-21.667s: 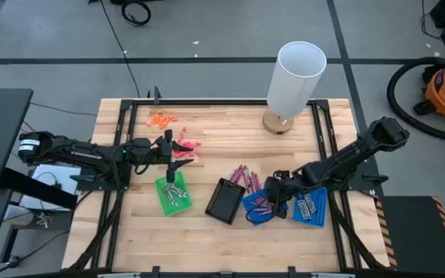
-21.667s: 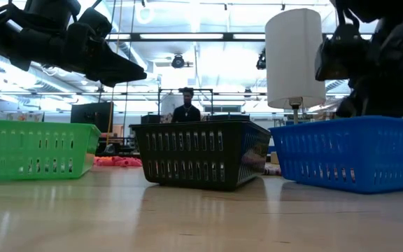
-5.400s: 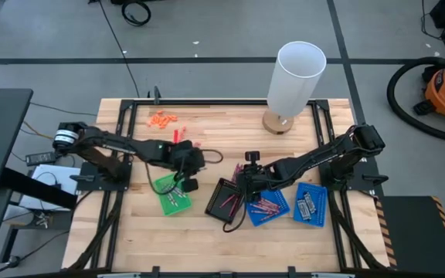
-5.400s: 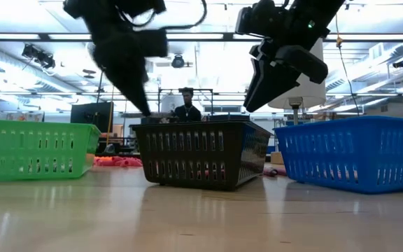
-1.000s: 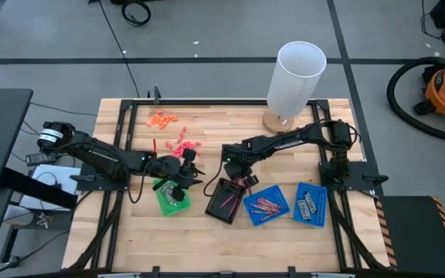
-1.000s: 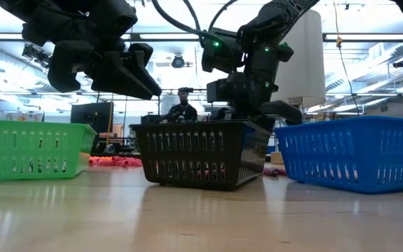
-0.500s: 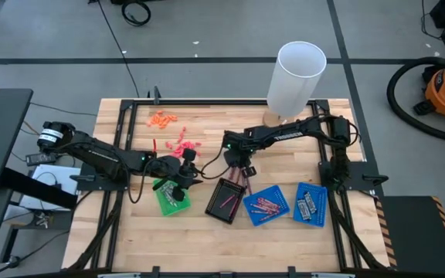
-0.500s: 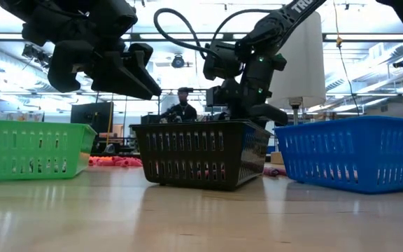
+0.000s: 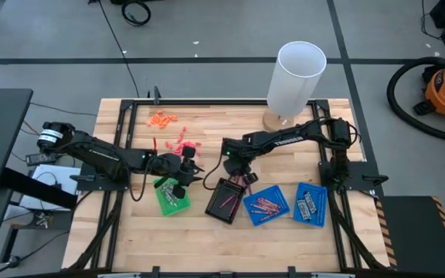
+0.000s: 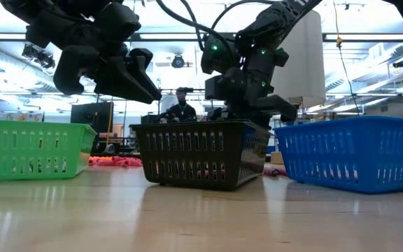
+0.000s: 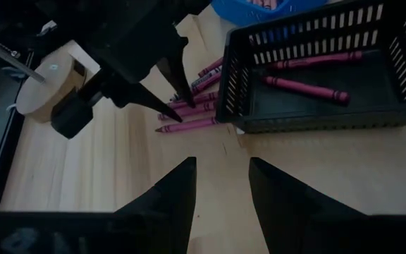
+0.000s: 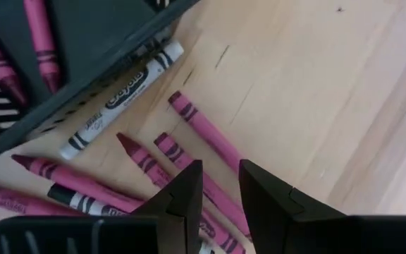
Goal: Sort crayons
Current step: Put the red crayon into the black bin
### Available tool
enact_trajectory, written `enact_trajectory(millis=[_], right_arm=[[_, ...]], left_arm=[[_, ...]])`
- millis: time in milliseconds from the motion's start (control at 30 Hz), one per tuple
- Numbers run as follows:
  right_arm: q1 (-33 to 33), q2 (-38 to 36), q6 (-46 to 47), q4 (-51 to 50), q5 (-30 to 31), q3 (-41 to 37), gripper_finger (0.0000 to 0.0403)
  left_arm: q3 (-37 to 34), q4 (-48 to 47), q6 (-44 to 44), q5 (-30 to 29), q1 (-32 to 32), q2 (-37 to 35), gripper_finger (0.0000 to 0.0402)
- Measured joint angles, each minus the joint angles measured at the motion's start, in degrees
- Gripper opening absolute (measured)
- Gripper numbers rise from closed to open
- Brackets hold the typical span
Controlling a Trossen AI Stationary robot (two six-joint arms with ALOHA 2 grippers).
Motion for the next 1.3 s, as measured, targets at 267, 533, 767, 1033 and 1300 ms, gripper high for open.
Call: enact_trajectory(millis=[267, 533, 767, 1033, 1300], right_arm=[[-0.2, 0.0, -0.7, -4.0, 0.5, -0.2, 0.0103], [-1.8, 0.0, -0.7, -3.5, 0.8, -0.2, 0.0103], [-3.4, 0.0, -0.6, -3.5, 0.0, -0.3, 0.0103], [-5.8, -0.1, -0.2, -5.9, 5.4, -1.3, 0.0103], [-6.2, -0.1, -0.1, -7.5, 7.1, -1.3, 0.0103]], left_arm=[[0.0, -0.1, -0.2, 0.0, 0.0, 0.0, 0.0141], [0.0, -0.1, -0.2, 0.0, 0.0, 0.0, 0.0141], [0.0, -0.2, -0.1, 0.0, 0.0, 0.0, 0.0141], [0.0, -1.1, 0.0, -0.1, 0.0, 0.0, 0.0141], [0.0, -1.1, 0.2, -0.2, 0.0, 0.0, 0.0141]])
